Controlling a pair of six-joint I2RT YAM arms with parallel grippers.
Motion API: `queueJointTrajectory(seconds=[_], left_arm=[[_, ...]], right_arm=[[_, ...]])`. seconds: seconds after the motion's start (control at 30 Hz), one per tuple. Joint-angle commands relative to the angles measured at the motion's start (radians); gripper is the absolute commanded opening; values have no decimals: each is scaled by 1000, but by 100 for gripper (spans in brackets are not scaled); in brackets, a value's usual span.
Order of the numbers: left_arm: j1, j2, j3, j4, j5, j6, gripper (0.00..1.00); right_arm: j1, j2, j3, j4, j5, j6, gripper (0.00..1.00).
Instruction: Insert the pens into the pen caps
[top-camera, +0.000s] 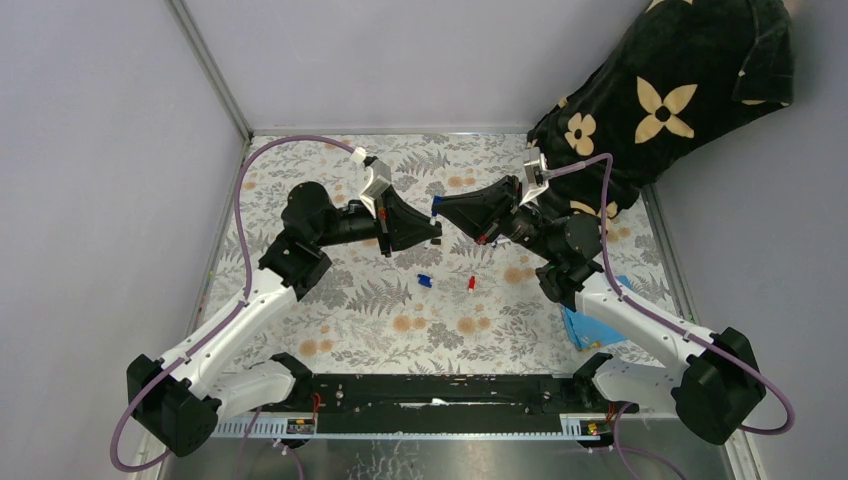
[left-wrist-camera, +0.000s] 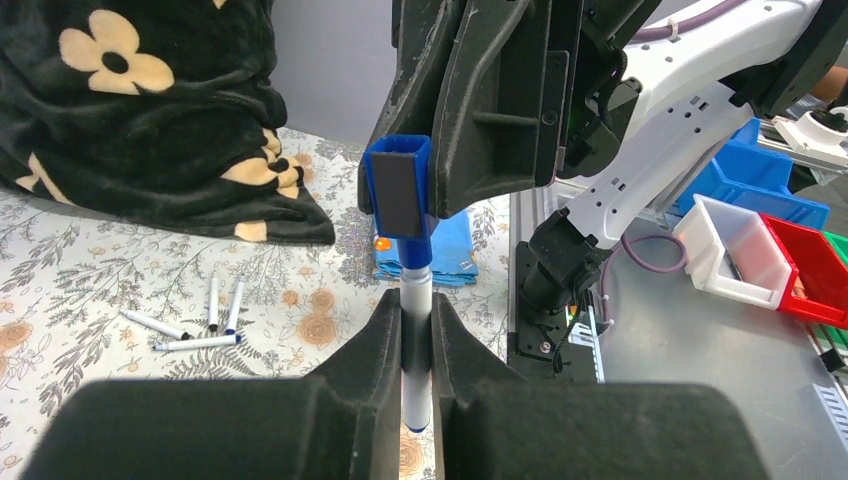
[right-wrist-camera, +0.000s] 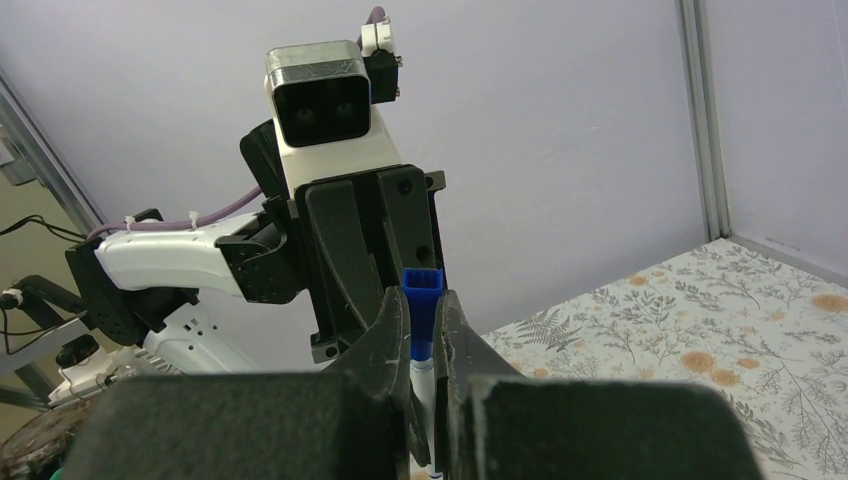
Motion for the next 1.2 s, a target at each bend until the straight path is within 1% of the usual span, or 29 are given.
queueJointTrajectory(seconds=[0.0,0.63,0.97,1.17], left_arm=[[-3,-15,-10,46,-17,4,0],[-2,-23,-20,66,-64,-25,0],[1,-24,-20,70,-98,-35,0],[17,-27,-16,70,-110,-35,0]], right_arm=[[-2,2,21,29,-29,-2,0],[-2,7,-14,-1,-48,-34,0],[-2,41,-18,0,-117,-37,0],[-2,58,-10,-48,-171,-37,0]])
